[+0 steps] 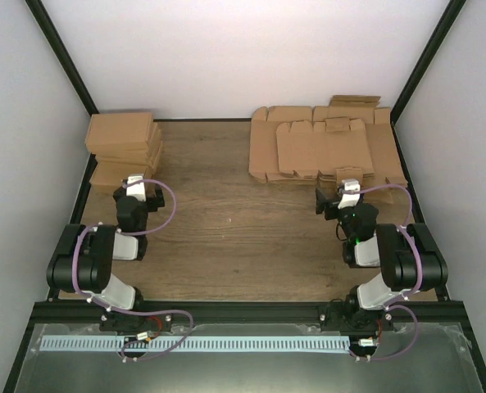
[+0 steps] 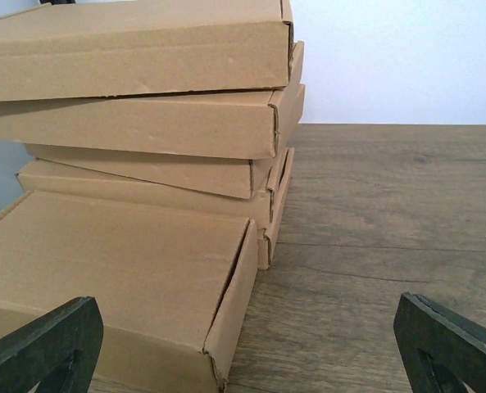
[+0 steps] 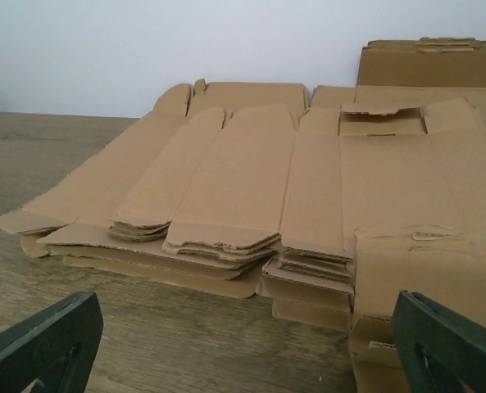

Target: Fold the paper box

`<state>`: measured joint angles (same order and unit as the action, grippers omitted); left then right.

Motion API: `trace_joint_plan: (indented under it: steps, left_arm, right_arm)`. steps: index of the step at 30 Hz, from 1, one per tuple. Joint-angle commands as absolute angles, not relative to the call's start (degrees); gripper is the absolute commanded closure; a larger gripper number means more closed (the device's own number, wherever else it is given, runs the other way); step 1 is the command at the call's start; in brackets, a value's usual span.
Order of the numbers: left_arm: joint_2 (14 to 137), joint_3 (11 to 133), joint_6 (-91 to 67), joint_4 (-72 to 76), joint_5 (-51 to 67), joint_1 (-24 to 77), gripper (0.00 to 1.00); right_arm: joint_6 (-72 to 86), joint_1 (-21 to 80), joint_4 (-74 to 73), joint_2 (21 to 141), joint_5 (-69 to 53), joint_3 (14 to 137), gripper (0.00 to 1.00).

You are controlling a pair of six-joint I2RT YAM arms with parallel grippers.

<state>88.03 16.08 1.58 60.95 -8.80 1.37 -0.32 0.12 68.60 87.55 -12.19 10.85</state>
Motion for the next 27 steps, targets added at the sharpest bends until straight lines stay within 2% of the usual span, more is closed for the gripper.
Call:
trace_joint_plan:
  steps: [1,27]
  left_arm:
    - [88.69,16.83,1.61,64.26,-6.06,0.82,0.0]
    - [88.46,16.7,1.61,64.16,-5.84,0.73,0.0]
  right_arm:
    - [0.73,-0.44,70.7,87.99,-10.35,13.97,0.0]
    - [0.72,-0.18,69.71,87.85,-8.89,14.33,0.0]
